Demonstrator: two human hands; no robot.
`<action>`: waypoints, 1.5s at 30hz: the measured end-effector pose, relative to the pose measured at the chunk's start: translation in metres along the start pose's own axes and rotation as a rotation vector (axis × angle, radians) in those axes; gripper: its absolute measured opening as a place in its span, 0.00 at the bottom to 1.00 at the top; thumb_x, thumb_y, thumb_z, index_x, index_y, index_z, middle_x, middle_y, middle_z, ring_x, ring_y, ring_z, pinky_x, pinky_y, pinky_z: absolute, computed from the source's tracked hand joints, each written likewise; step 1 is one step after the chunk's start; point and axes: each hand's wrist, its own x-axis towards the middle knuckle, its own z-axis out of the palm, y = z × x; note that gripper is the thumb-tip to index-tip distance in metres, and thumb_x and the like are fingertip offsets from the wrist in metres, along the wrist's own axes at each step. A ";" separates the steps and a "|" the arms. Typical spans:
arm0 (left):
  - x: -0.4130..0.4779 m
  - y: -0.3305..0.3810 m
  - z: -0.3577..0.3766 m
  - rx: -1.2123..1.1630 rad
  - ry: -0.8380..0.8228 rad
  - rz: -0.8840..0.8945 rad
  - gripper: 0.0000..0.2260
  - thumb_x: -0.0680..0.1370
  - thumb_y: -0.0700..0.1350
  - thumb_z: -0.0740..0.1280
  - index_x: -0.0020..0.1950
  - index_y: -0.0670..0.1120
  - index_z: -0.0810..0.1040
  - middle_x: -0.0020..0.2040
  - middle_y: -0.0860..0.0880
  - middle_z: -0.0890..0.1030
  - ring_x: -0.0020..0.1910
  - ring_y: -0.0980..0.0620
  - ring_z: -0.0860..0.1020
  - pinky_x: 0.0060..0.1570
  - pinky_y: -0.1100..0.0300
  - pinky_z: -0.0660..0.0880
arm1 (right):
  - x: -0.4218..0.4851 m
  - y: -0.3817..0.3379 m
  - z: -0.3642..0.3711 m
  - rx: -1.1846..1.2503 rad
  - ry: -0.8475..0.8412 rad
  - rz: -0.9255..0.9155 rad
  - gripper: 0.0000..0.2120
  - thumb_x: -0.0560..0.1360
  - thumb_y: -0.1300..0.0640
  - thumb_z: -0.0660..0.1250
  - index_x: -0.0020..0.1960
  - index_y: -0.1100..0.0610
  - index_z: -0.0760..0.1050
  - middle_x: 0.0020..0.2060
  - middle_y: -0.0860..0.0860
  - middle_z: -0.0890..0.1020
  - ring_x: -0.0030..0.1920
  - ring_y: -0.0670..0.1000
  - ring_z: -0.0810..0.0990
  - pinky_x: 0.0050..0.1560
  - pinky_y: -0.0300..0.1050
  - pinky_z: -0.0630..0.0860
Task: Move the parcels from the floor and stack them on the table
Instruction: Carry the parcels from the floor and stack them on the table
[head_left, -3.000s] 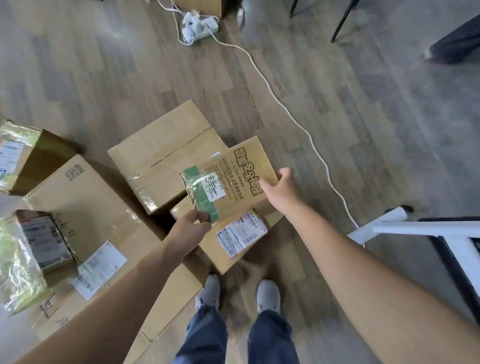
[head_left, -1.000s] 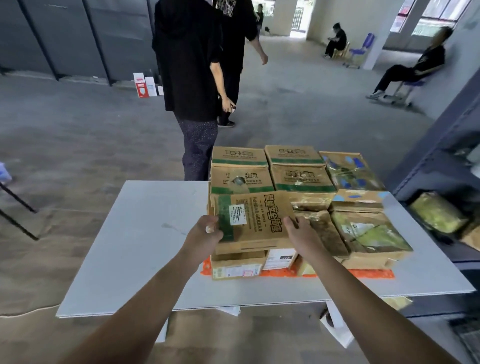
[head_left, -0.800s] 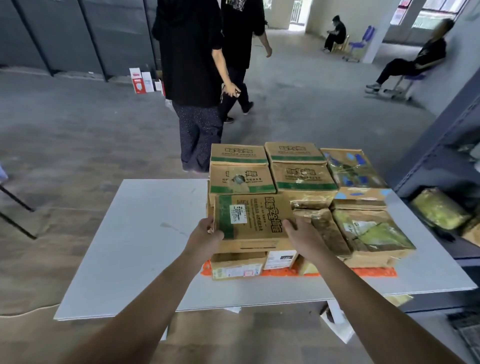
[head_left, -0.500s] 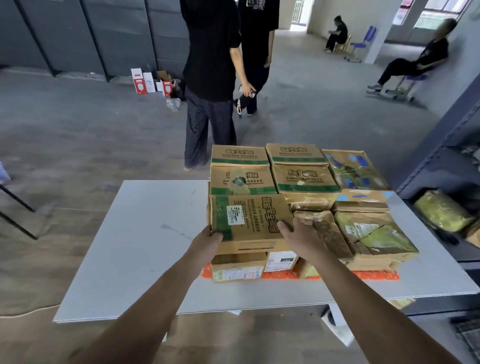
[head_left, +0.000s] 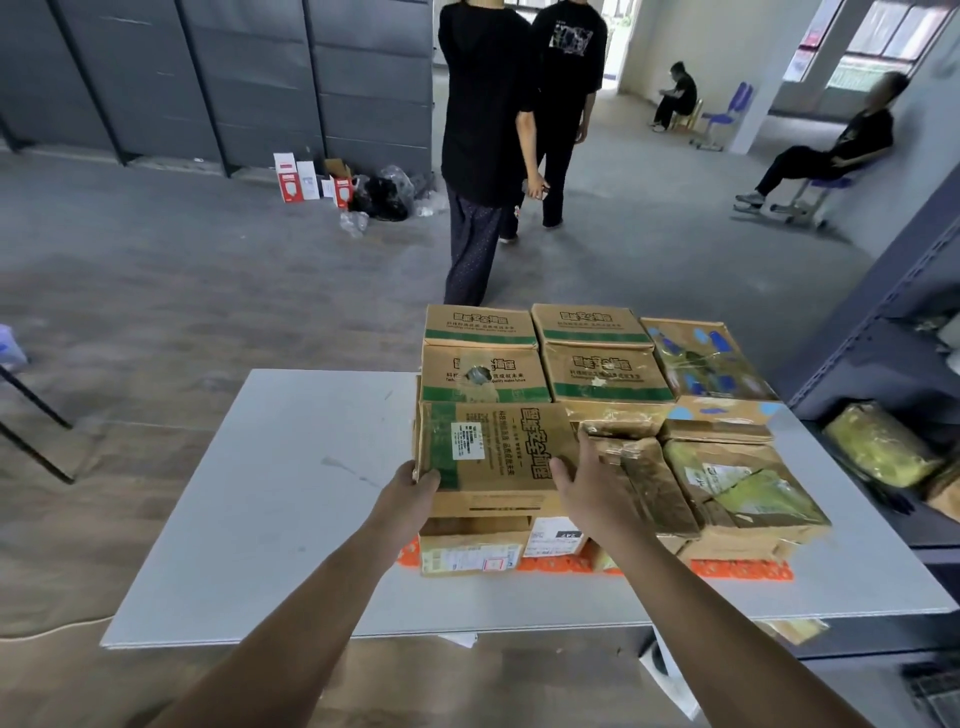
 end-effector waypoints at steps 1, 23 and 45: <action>0.000 0.000 -0.001 0.008 0.009 -0.008 0.21 0.82 0.51 0.53 0.75 0.49 0.60 0.63 0.48 0.74 0.56 0.49 0.72 0.51 0.55 0.71 | -0.001 -0.001 -0.002 -0.039 0.028 -0.010 0.31 0.81 0.43 0.55 0.79 0.52 0.50 0.66 0.56 0.74 0.59 0.57 0.77 0.49 0.49 0.78; -0.072 -0.035 -0.034 0.007 0.338 -0.018 0.20 0.81 0.47 0.58 0.73 0.45 0.65 0.58 0.43 0.76 0.52 0.44 0.76 0.51 0.60 0.67 | -0.060 -0.100 0.041 -0.037 0.001 -0.628 0.20 0.82 0.51 0.56 0.72 0.55 0.66 0.64 0.55 0.74 0.65 0.56 0.71 0.60 0.51 0.70; -0.361 -0.360 -0.285 -0.261 0.833 -0.331 0.21 0.78 0.49 0.60 0.71 0.46 0.67 0.65 0.46 0.75 0.57 0.47 0.75 0.57 0.54 0.71 | -0.388 -0.269 0.301 -0.030 -0.698 -0.766 0.18 0.81 0.52 0.59 0.70 0.54 0.68 0.62 0.55 0.76 0.62 0.54 0.75 0.58 0.45 0.69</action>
